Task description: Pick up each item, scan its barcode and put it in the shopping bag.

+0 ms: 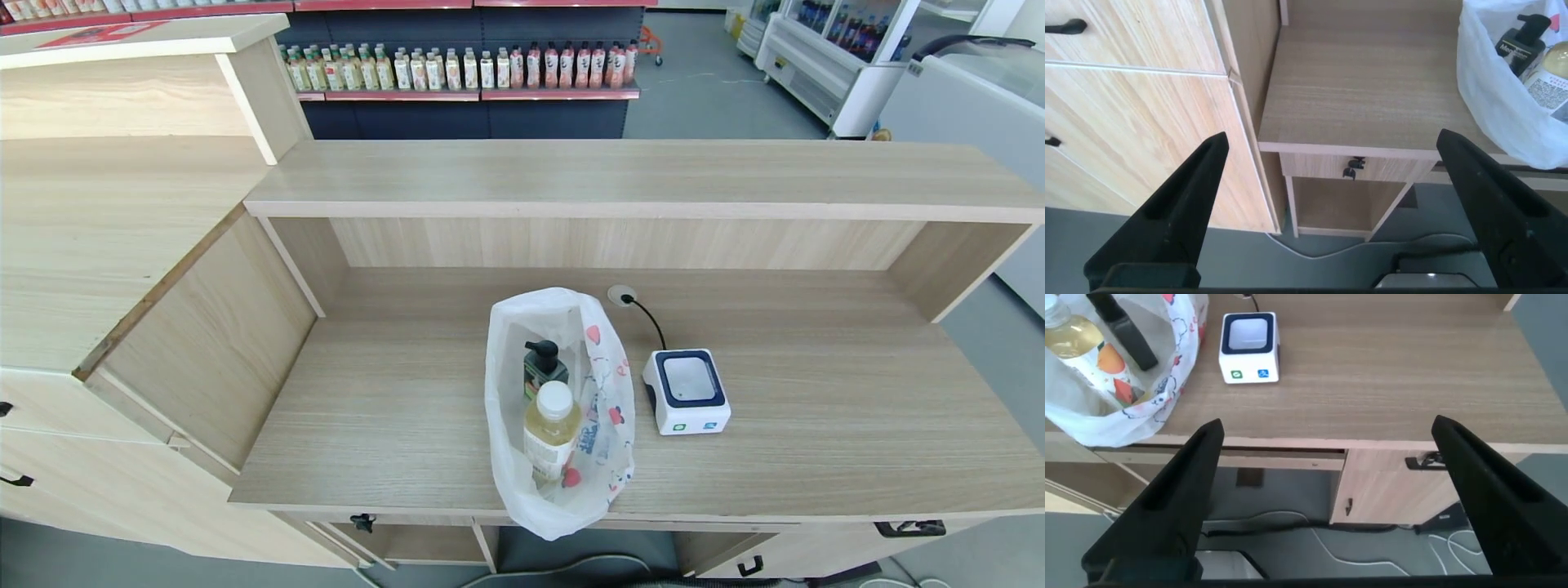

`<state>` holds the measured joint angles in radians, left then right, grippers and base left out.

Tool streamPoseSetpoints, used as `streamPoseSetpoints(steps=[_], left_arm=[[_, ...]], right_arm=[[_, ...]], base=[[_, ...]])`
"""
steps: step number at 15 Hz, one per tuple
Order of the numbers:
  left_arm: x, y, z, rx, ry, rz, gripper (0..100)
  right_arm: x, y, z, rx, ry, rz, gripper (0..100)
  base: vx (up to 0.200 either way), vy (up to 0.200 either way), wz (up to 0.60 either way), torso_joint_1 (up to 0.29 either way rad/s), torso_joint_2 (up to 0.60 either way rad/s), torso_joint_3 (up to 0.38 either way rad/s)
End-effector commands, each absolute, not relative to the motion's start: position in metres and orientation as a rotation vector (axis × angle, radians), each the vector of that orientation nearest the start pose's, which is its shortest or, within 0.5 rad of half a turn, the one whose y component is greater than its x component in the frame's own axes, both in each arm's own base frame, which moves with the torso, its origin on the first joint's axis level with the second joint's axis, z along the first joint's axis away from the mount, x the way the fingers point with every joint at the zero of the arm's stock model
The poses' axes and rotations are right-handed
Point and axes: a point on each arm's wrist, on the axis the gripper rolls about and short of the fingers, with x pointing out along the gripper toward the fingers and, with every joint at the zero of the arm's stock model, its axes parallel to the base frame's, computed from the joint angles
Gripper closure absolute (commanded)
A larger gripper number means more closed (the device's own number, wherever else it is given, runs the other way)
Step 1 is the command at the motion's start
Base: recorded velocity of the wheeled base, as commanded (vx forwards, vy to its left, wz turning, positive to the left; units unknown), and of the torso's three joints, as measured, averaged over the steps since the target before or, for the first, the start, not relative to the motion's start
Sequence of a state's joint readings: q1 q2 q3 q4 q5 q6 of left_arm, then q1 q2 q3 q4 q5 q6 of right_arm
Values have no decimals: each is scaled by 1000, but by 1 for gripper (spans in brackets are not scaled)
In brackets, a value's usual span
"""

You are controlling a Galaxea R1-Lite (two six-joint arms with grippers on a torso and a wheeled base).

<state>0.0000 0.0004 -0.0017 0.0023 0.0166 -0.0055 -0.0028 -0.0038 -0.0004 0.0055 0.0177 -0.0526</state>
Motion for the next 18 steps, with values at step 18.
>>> streamPoseSetpoints(steps=[18], left_arm=[[-23,0,76,9,2,15,0]], right_arm=[[-23,0,75,-55,6,16,0]], base=[[56,-111,0,3,2,1]])
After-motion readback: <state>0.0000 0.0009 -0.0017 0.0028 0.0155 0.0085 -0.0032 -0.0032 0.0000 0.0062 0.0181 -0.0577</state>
